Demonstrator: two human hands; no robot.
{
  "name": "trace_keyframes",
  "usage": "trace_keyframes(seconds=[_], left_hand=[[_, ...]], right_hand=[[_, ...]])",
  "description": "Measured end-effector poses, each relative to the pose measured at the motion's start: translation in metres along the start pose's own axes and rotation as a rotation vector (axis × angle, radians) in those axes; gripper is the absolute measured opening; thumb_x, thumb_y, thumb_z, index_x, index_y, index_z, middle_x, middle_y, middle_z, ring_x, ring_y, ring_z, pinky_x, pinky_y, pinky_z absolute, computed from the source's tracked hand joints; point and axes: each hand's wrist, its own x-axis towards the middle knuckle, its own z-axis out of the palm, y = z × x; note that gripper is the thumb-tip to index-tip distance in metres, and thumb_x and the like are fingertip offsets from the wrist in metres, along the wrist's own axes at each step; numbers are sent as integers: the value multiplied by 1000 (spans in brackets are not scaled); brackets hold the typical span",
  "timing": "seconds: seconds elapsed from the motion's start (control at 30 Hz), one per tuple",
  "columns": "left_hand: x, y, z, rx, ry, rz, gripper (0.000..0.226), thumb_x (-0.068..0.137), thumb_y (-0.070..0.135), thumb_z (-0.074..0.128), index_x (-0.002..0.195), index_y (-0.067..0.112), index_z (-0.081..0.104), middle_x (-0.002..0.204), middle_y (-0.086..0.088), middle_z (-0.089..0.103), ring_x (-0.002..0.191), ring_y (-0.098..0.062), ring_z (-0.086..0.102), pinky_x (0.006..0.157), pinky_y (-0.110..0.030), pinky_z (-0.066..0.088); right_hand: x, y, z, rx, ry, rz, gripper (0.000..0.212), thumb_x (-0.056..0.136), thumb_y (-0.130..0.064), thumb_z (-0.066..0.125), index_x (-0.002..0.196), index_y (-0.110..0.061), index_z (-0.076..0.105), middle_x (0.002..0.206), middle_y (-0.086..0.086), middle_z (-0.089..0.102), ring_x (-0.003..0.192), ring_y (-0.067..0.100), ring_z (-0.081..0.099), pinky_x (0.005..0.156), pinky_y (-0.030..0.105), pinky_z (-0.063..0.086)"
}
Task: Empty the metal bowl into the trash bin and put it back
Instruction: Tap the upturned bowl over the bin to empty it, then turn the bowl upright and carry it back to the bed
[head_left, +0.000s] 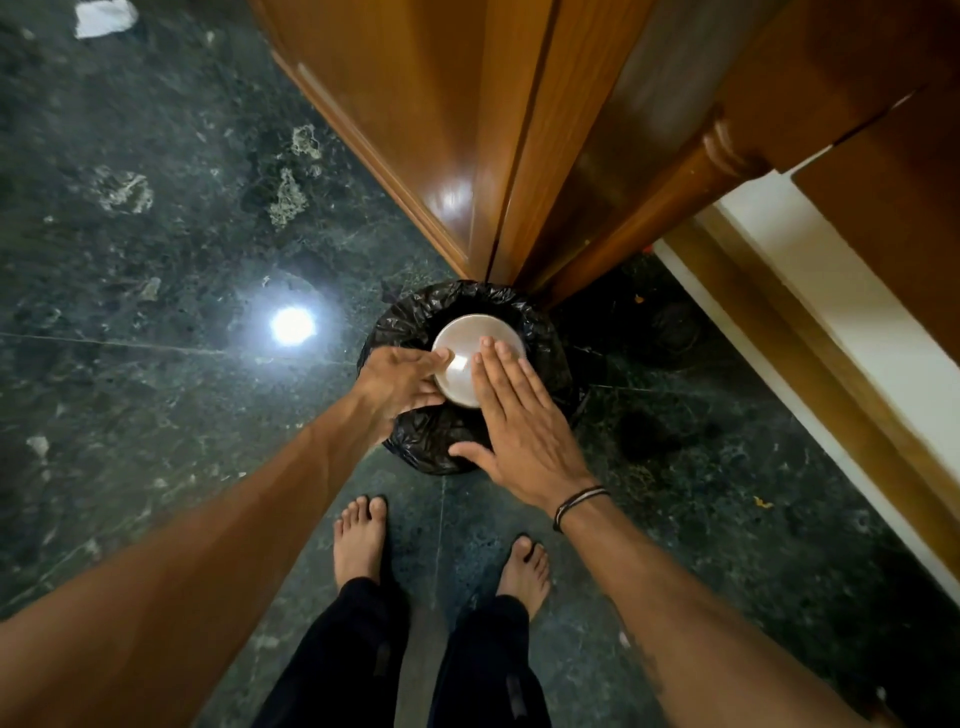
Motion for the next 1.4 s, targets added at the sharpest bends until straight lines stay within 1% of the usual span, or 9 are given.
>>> trace_keyframes(seconds=[0.33,0.47,0.63,0.77,0.83,1.0,1.1,1.3,1.4], left_hand=[[1,7,1,28,-28,-32,24,99,29,78,102,5,81,93,-12,85,93,-27,79,83,-35,67],[2,6,-3,80,-5,-47,28,98,28,79,109,2,81,110,-20,82,100,-32,79,82,-35,67],[4,9,-3,48,-12,-50,27,99,27,78,107,2,80,107,-22,82,103,-36,78,91,-41,66],[6,11,-2,55,-32,-62,37,99,28,77,118,-5,77,121,-30,79,117,-44,76,96,-43,66],[5,12,-4,58,-49,-60,37,99,28,78,118,-4,78,121,-28,79,119,-43,76,98,-44,65],[1,12,-2,52,-42,-106,34,101,24,75,119,-4,76,123,-27,78,122,-43,74,93,-42,66],[-2,14,-4,17,-13,-121,35,100,22,76,120,-7,74,127,-29,76,124,-44,73,89,-40,65],[-2,12,-7,57,-6,-120,26,99,21,77,110,-3,77,116,-29,77,99,-33,75,91,-43,66],[-2,9,-7,40,-10,-118,22,99,21,77,107,0,78,110,-23,80,100,-33,76,94,-44,66]], right_hand=[[1,10,2,-2,7,-42,102,106,-69,44,171,3,12,181,24,5,171,37,8,138,54,18],[-2,11,0,18,-21,-66,107,103,-73,47,171,4,14,182,24,7,171,37,7,137,53,21],[-3,20,0,53,-43,-79,109,103,-76,44,171,4,14,182,24,8,171,36,7,136,53,23],[0,22,-3,27,76,-89,104,106,-73,43,170,4,16,181,24,10,170,38,10,139,52,16],[0,19,-2,33,-29,-108,107,105,-75,43,171,3,10,182,24,3,171,37,5,138,54,20],[2,15,-6,5,59,-75,100,107,-71,39,171,3,16,181,24,9,170,37,8,139,53,16],[1,15,-4,58,-34,-110,104,105,-71,44,171,3,13,182,23,4,171,36,5,137,54,23],[1,20,7,157,-109,-87,104,103,-71,46,172,-1,13,183,20,6,171,33,9,136,51,25],[1,20,1,407,1,133,93,107,-64,48,174,-10,12,184,13,11,171,28,13,138,40,19]])
